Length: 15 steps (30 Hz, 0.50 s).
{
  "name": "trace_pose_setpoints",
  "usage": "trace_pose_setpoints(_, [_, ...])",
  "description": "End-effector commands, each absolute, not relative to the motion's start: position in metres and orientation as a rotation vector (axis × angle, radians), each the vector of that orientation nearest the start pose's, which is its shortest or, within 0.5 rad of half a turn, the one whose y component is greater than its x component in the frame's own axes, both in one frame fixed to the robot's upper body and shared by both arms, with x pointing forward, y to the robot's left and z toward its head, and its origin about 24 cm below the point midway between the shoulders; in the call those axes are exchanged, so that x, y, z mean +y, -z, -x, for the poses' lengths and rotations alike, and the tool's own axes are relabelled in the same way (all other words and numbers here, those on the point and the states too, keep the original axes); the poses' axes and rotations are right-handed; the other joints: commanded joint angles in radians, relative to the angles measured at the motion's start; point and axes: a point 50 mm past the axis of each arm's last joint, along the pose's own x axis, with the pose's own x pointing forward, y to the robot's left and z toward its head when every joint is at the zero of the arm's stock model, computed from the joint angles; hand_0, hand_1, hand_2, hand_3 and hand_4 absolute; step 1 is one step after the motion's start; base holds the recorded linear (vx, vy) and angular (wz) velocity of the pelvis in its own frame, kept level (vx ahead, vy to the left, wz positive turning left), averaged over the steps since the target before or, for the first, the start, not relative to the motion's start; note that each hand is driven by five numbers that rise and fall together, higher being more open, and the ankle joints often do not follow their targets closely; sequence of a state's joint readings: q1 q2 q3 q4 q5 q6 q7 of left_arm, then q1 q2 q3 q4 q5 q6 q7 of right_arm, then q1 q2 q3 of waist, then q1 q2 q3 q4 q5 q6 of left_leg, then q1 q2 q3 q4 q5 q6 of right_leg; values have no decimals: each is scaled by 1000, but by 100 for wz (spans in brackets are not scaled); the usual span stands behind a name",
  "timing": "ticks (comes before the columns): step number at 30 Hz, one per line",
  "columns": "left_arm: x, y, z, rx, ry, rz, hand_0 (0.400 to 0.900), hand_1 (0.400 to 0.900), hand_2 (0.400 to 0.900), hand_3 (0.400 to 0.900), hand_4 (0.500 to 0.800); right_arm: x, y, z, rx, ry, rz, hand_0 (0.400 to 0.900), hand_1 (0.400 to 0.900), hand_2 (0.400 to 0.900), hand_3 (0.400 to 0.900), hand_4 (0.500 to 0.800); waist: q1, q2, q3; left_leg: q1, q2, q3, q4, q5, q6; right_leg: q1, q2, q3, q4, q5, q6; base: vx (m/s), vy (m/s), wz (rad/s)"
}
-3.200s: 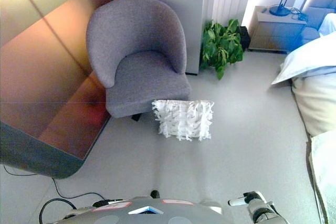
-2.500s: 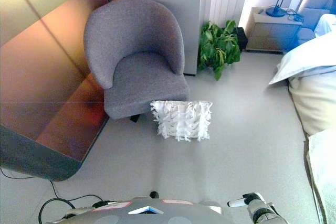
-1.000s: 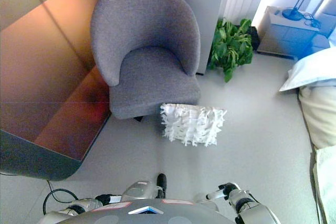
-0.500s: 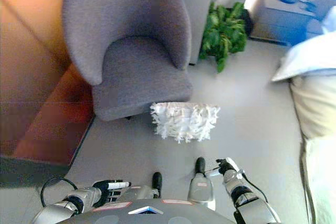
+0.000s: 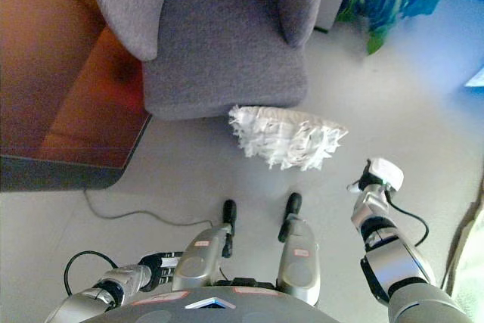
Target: Pick up the pillow and put it on the sofa.
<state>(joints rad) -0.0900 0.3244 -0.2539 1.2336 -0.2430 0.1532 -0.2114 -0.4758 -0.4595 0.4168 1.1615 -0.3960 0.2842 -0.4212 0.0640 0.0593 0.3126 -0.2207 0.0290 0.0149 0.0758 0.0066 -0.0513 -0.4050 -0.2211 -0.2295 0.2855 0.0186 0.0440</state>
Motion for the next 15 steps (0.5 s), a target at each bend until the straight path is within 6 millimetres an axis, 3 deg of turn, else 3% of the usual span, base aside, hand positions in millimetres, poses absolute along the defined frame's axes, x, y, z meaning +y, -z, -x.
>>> trace_pose_setpoints(1, [249,156,-96,1368,65,-103,900,900,900,900,800,-314,14,-281,622,442,1376,900,900,900,900,800,36,48,-4,113,76,-39,-83,-66,-25,-194,-75,54,106,53,141,-65,39,15])
trace_pose_setpoints(6, [240,156,-103,1347,76,-73,900,900,900,900,800,-322,-4,-289,533,542,1393,900,900,900,900,800,51,108,27,50,79,-38,-105,-27,-33,-274,-77,43,213,-13,108,-79,36,10])
trace_pose_setpoints(15, [224,159,-100,1327,88,5,900,900,900,900,800,-338,-22,-289,467,661,1420,900,900,900,900,800,72,167,64,-43,55,-52,-89,2,-35,-360,-97,19,266,-40,73,-45,-8,8])
